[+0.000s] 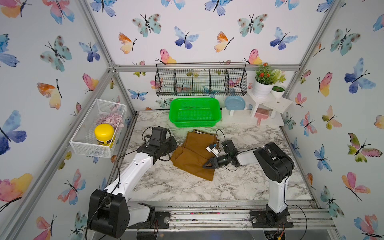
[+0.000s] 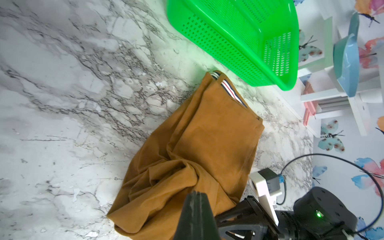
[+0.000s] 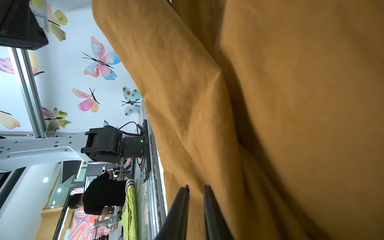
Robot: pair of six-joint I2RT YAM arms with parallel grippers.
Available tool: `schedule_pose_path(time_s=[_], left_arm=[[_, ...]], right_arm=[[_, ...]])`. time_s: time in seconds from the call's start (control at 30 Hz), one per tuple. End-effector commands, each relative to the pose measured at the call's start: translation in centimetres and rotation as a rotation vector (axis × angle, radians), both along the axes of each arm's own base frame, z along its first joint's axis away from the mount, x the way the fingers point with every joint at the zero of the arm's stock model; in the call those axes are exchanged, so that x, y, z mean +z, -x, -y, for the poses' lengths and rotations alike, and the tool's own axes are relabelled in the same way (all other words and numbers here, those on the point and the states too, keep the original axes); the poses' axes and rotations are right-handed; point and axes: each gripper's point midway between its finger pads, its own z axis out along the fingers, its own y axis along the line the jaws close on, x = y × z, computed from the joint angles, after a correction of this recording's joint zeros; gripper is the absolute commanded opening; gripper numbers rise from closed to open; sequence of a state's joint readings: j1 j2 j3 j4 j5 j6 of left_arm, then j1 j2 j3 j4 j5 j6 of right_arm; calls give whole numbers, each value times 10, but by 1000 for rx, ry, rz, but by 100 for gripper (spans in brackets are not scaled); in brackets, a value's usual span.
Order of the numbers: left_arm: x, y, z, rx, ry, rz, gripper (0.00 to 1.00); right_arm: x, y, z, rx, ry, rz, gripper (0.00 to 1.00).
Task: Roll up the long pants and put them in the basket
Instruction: Roll the long pant at the center of the board.
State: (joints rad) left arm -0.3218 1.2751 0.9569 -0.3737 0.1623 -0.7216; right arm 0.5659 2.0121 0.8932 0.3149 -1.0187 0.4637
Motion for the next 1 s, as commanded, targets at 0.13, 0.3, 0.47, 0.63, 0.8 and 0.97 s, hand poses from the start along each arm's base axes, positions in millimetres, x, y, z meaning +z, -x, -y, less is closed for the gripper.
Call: schedule_pose_path(time_s=[0.13,0.3,0.47,0.63,0.8,0.97], left_arm=[[-24,13,76,-269,229,-55,0],[-56,14,75,-268,202,-104,0],[-97,18,65,-232,157,-178,0],[-130,19,47,-179,115,-230,0],[-149,21,18,-114,94,-260,0],[-166,27,-10,-47,117,-290,0]], right_arm=[[-77,28,39,-85,288,-207,20],[-79,29,39,-87,289,-212,20],[-80,30,40,-84,295,-216,20],[-81,33,43,-83,308,-214,20],[-83,35,46,-82,325,-211,20],[-83,34,47,-85,331,-207,20]])
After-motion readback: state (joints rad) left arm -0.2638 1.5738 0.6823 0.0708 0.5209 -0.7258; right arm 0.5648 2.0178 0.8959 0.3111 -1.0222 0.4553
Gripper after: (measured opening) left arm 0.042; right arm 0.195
